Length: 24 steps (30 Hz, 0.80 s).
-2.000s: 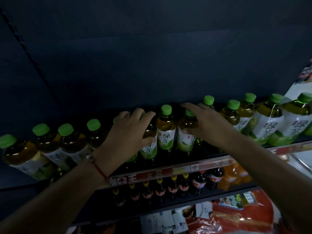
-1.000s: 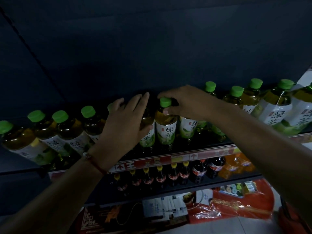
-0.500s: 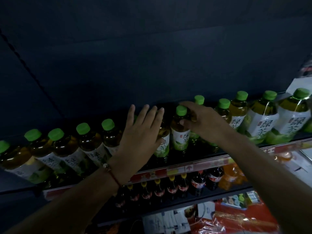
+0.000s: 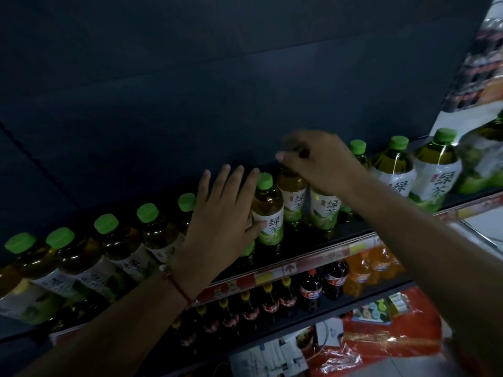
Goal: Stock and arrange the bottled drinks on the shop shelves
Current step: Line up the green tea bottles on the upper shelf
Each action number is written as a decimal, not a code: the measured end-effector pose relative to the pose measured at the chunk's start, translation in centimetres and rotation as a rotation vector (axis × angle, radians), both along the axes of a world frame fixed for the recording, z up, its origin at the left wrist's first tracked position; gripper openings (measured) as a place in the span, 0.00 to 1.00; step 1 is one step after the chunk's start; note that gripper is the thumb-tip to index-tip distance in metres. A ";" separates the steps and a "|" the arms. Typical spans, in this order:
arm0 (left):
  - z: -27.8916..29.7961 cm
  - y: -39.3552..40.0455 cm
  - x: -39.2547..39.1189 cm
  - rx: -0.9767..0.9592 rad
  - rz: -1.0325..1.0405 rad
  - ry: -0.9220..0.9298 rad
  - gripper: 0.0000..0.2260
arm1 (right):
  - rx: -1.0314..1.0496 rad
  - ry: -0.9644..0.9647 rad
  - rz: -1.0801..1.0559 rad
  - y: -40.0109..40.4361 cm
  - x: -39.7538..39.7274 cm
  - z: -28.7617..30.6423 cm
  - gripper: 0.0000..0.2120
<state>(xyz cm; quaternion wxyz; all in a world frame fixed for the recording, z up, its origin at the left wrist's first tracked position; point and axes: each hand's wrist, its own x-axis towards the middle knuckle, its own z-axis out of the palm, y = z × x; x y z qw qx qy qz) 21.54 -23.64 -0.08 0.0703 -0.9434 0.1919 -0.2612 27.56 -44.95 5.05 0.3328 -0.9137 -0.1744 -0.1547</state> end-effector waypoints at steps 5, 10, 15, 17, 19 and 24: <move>0.4 -2.5 1.9 0.022 -0.061 0.070 0.37 | -0.528 0.250 0.002 0.9 3.3 0.3 0.16; -0.1 -2.2 2.6 -0.025 -0.060 0.061 0.33 | -0.538 0.178 0.113 -0.4 4.0 -0.4 0.20; -0.5 -2.5 2.3 -0.065 -0.044 0.059 0.32 | -0.586 0.147 0.226 -1.5 3.9 -0.4 0.25; -0.6 -2.5 2.3 -0.066 -0.034 0.067 0.32 | -0.587 0.141 0.238 -1.8 3.6 -0.2 0.25; -0.7 -2.5 2.3 -0.067 -0.033 0.074 0.32 | -0.568 0.142 0.245 -2.1 3.4 -0.2 0.24; -0.8 -2.5 2.3 -0.072 -0.029 0.081 0.32 | -0.515 0.144 0.260 -2.5 2.7 -0.2 0.24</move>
